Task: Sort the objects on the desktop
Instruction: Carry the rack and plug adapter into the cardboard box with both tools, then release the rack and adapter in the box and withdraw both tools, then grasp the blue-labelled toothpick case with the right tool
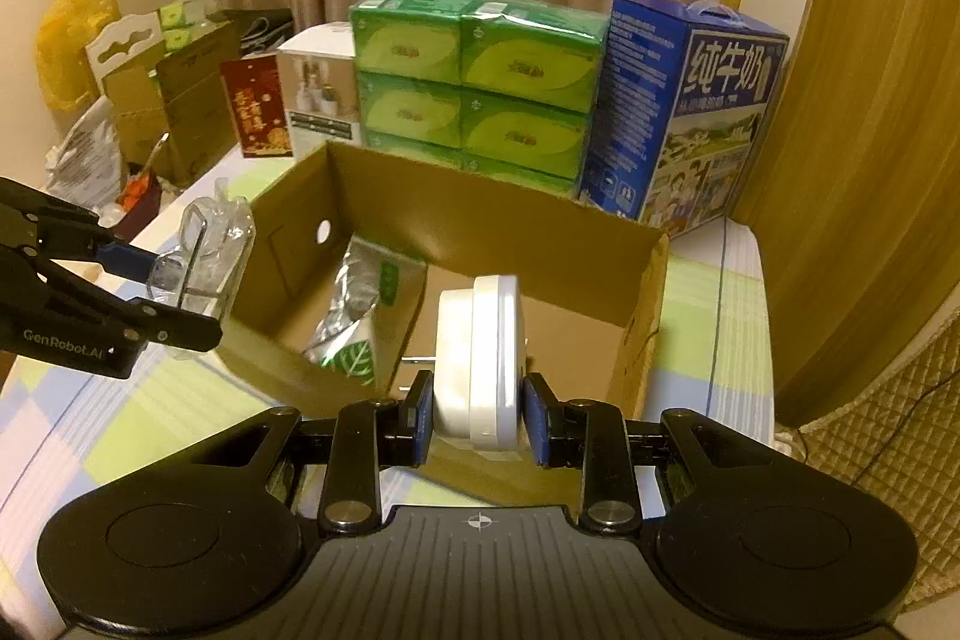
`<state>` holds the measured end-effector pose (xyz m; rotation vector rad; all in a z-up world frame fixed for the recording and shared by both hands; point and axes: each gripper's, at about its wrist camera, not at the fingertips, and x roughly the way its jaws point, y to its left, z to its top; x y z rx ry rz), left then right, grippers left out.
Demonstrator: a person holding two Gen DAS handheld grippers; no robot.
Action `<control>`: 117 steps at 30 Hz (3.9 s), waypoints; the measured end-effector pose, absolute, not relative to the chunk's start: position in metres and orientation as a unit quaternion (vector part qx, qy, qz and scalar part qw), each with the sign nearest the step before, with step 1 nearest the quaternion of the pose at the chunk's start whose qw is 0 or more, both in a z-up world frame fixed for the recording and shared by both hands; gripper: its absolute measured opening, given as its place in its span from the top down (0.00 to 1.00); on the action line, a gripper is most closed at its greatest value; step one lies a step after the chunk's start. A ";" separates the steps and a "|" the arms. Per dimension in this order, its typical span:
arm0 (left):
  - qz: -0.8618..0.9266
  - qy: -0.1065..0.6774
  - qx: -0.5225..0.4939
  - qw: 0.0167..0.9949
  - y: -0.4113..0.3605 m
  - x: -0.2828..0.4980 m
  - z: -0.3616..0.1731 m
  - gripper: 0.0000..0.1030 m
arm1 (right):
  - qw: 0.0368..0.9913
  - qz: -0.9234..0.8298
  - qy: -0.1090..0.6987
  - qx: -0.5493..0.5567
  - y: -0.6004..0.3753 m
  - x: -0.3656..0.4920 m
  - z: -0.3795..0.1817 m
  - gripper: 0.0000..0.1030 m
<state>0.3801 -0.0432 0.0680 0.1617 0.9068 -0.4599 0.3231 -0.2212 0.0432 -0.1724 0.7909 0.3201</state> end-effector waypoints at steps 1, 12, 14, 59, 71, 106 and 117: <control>-0.219 0.434 0.074 0.871 -0.044 0.387 0.067 0.52 | 0.907 0.154 0.384 -0.081 -0.222 0.329 0.042 0.73; -0.212 0.443 0.051 0.870 -0.051 0.438 0.045 0.51 | 0.905 0.140 0.398 -0.052 -0.226 0.376 0.025 0.73; -0.214 0.443 0.042 0.870 -0.053 0.444 0.039 0.51 | 0.905 0.136 0.400 -0.052 -0.226 0.381 0.021 0.73; -0.205 0.408 -0.029 0.889 0.007 0.278 0.071 0.13 | 0.917 0.114 0.382 -0.023 -0.238 0.231 0.042 0.13; -0.179 0.397 -0.021 0.900 0.026 0.197 0.063 0.03 | 0.909 0.132 0.394 -0.014 -0.228 0.147 0.033 0.03; -0.184 0.448 0.007 0.875 -0.008 0.151 -0.010 0.02 | 0.883 0.143 0.447 0.011 -0.272 0.102 -0.046 0.02; -0.185 0.465 0.023 0.866 -0.035 0.175 -0.033 0.02 | 0.858 0.194 0.475 -0.029 -0.267 0.140 -0.078 0.22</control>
